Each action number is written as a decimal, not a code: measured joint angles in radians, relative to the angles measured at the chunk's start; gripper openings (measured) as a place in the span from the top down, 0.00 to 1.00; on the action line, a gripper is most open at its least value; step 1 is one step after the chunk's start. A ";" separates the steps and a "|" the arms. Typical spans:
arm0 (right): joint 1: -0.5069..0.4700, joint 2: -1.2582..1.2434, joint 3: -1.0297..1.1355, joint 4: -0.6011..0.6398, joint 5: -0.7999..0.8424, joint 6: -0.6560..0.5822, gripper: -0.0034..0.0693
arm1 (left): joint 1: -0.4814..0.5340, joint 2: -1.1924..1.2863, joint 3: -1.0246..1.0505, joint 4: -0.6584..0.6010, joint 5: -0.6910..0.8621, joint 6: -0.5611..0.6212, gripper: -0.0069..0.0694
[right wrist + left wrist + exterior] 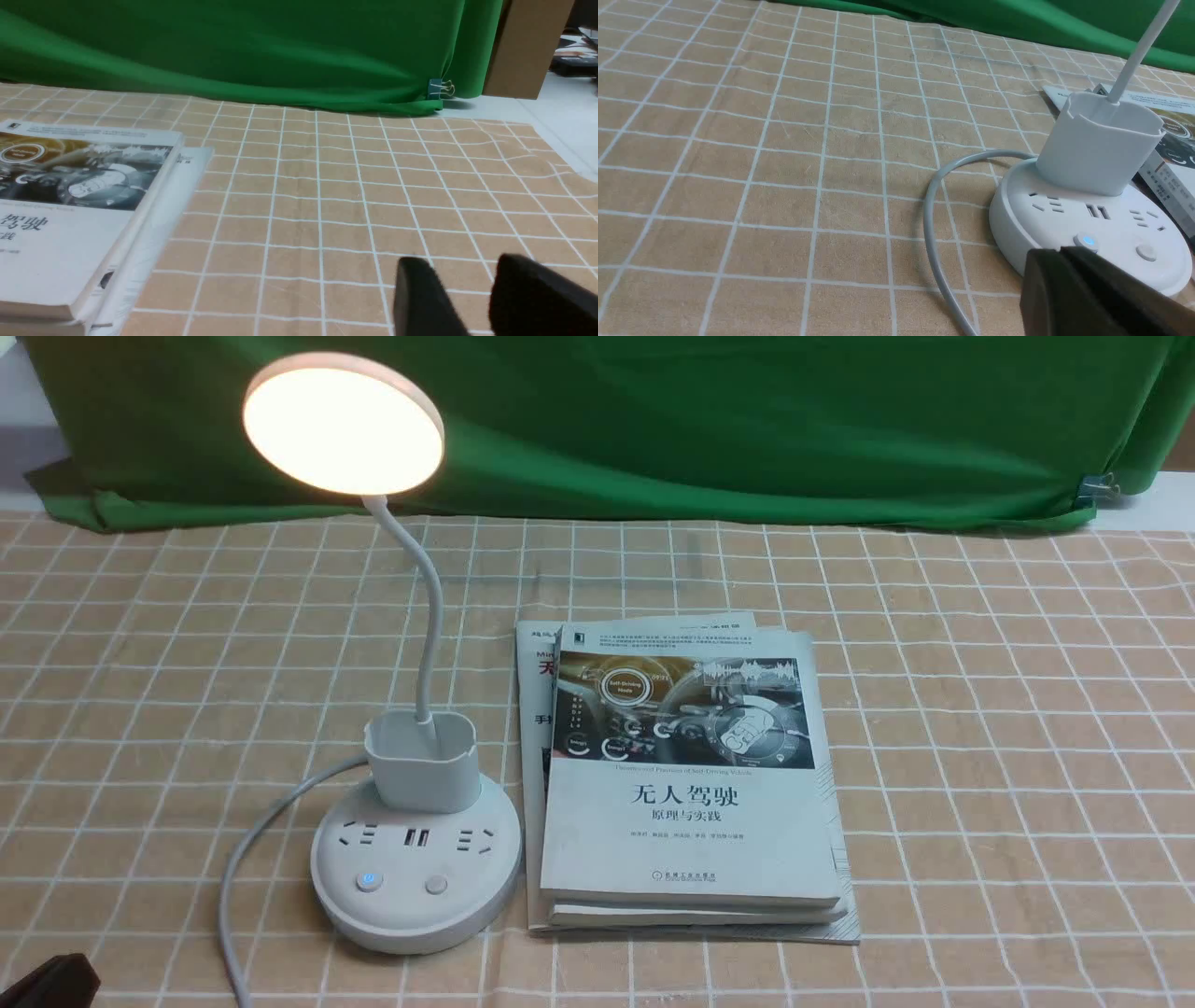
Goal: Turn off the desk lamp on the light coffee tablecloth by hand.
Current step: 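Press the power button on the round power strip under the lamp with the left gripper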
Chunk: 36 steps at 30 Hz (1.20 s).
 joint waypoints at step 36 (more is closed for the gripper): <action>0.000 0.000 0.000 0.000 0.000 0.000 0.62 | 0.000 0.000 0.000 -0.234 -0.094 -0.077 0.91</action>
